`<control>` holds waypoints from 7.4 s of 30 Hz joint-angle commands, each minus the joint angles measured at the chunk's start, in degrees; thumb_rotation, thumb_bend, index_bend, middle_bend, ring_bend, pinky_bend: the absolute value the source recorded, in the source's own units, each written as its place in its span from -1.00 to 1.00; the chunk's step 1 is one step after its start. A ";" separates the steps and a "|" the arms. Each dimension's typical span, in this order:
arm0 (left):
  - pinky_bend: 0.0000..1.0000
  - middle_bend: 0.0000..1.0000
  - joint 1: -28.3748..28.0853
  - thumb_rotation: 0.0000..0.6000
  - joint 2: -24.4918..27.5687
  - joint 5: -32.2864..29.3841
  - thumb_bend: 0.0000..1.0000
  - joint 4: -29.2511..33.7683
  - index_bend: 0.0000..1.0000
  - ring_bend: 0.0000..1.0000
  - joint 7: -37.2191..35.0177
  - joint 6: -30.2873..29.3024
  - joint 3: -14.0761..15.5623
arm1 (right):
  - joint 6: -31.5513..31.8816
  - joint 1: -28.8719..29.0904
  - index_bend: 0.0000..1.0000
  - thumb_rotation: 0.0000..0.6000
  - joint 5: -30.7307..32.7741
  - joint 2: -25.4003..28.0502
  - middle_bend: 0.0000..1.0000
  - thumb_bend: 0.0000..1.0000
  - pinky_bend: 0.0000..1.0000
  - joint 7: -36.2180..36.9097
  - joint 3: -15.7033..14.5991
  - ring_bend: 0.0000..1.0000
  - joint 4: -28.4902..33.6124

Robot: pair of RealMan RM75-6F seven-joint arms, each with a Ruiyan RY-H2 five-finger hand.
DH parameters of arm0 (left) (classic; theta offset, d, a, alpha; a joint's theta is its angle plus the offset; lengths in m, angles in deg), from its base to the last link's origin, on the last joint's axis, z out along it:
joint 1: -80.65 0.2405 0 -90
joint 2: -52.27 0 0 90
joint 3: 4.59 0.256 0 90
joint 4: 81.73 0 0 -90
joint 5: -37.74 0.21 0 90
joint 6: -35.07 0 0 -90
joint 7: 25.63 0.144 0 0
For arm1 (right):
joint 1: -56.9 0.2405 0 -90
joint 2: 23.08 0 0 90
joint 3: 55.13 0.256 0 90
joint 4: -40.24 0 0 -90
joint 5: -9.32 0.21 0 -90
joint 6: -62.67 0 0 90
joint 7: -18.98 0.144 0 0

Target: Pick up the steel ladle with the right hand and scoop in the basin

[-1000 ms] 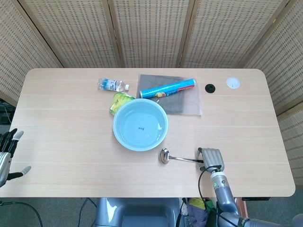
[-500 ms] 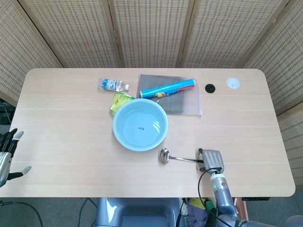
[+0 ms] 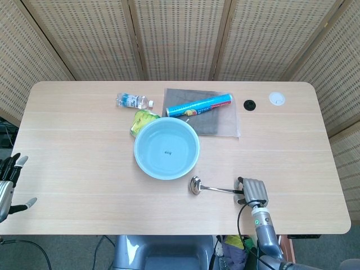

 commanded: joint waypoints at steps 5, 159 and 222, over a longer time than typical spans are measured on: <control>-1.00 -1.00 0.00 1.00 -0.08 0.04 -1.00 -0.01 -1.00 -1.00 0.12 0.00 0.04 | 1.38 -0.97 -0.07 1.00 -4.37 -1.65 0.91 -0.37 1.00 2.38 -1.84 0.93 -3.10; -1.00 -1.00 -5.64 1.00 -1.29 -12.02 -1.00 -3.20 -1.00 -1.00 -0.37 10.80 -2.65 | -4.13 33.38 0.57 1.00 11.68 -10.44 1.00 0.87 1.00 -42.25 17.19 0.94 -13.70; -1.00 -1.00 -5.92 1.00 -1.10 -11.78 -1.00 -2.85 -1.00 -1.00 -0.67 11.07 -2.14 | 14.35 42.52 0.57 1.00 35.03 4.77 1.00 0.91 1.00 -46.45 17.43 0.94 8.45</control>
